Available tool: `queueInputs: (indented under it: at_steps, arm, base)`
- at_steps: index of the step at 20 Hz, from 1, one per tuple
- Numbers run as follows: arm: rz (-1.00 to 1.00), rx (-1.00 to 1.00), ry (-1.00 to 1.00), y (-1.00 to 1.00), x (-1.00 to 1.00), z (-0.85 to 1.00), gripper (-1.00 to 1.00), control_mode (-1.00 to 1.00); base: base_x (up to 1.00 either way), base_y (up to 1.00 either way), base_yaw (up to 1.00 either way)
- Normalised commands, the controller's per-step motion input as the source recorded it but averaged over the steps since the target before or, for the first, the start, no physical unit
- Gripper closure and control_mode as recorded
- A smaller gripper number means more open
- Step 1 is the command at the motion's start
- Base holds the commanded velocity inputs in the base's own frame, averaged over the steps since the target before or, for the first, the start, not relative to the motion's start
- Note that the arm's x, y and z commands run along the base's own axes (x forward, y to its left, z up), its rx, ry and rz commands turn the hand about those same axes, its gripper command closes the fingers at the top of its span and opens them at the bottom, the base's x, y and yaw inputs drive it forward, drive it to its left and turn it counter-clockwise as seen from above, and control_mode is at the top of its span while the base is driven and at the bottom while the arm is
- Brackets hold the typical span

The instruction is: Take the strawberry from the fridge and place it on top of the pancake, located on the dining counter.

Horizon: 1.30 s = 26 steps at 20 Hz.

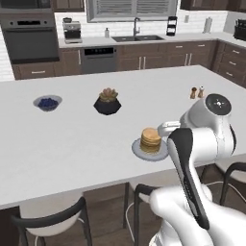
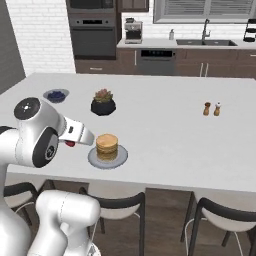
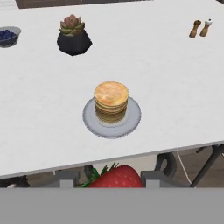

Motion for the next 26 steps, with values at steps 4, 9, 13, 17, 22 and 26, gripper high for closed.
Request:
queueInputs:
  at_steps: [4,9,13,17,22,26]
  arm:
    - [0.00,0.00,0.00,0.00,0.00,0.00,1.00,1.00]
    - [0.00,0.00,0.00,0.00,0.00,0.00,1.00,1.00]
    - [0.00,0.00,0.00,0.00,0.00,0.00,1.00,1.00]
    - [0.00,0.00,0.00,0.00,0.21,0.00,1.00,-1.00]
    - [0.00,0.00,0.11,-0.01,1.00,0.00,1.00,-1.00]
    - [0.00,0.00,0.23,-0.15,1.00,-0.11,1.00,-1.00]
  base:
    - [0.03,0.33,0.02]
    - [0.47,-0.07,0.00]
    - [0.79,0.00,-0.01]
    - [0.49,0.00,-0.02]
    - [0.00,0.00,0.00]
    - [0.00,0.00,0.00]
